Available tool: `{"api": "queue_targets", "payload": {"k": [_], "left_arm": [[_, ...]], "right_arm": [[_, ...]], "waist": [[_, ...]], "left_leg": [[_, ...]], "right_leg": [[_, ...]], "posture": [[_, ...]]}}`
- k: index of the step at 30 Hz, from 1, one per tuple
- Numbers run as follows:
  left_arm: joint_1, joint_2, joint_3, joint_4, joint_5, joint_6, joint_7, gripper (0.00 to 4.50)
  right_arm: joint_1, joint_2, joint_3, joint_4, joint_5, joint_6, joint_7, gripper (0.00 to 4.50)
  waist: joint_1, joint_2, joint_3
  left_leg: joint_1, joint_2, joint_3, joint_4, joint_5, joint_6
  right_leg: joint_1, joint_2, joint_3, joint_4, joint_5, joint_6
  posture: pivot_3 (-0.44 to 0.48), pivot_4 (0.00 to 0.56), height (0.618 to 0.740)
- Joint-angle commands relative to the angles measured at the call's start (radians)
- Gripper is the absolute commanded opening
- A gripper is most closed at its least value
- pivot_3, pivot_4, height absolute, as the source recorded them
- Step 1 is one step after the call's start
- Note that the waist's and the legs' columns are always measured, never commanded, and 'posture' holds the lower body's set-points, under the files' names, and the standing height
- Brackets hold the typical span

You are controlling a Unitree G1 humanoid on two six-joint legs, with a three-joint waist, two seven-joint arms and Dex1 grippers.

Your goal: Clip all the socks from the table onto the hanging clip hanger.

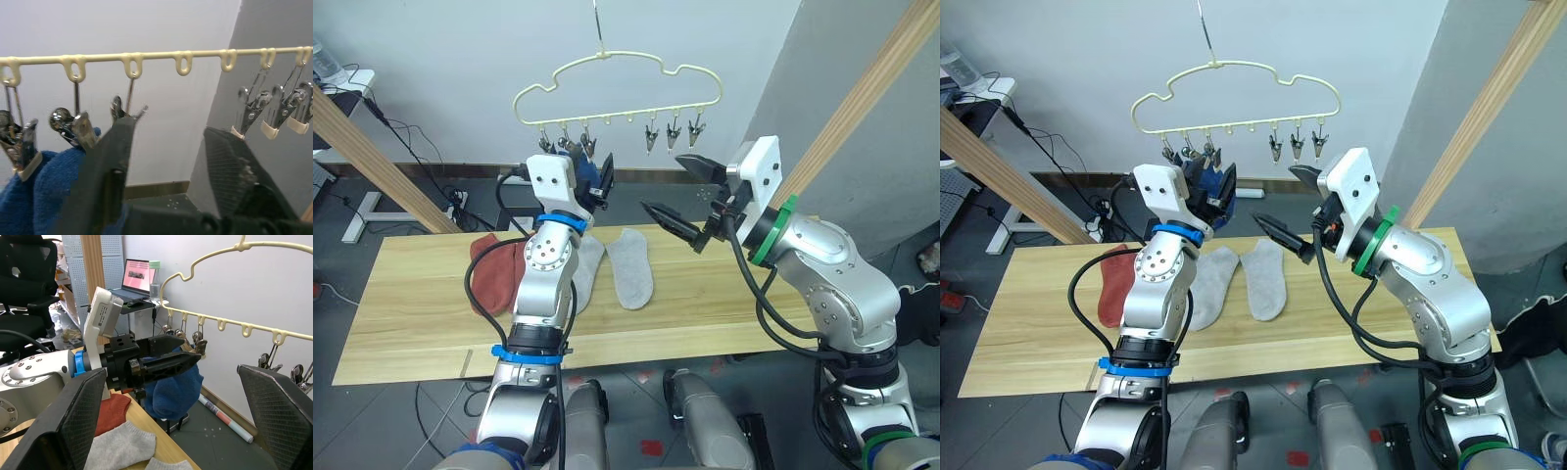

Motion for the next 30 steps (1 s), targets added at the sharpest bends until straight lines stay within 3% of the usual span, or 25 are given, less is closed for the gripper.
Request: {"api": "queue_targets", "payload": {"k": [1, 30], "left_arm": [[-0.026, 0.006, 0.014, -0.016, 0.006, -0.005, 0.020, 3.15], [-0.179, 0.063, 0.056, 0.215, -0.031, -0.069, -0.064, 3.15]], "right_arm": [[-0.032, 0.000, -0.004, -0.026, 0.014, -0.002, 0.004, 4.50], [-0.071, 0.032, -0.013, -0.044, 0.018, 0.043, -0.054, 4.50]], "waist": [[0.000, 0.000, 0.000], [-0.001, 0.000, 0.000]], "left_leg": [[0.000, 0.000, 0.000, 0.000, 0.000, 0.000], [-0.001, 0.000, 0.000, -0.001, 0.000, 0.000]], "right_leg": [[0.000, 0.000, 0.000, 0.000, 0.000, 0.000], [0.000, 0.000, 0.000, -0.003, 0.000, 0.000]], "posture": [[-0.110, 0.285, 0.740], [-0.122, 0.282, 0.740]]}}
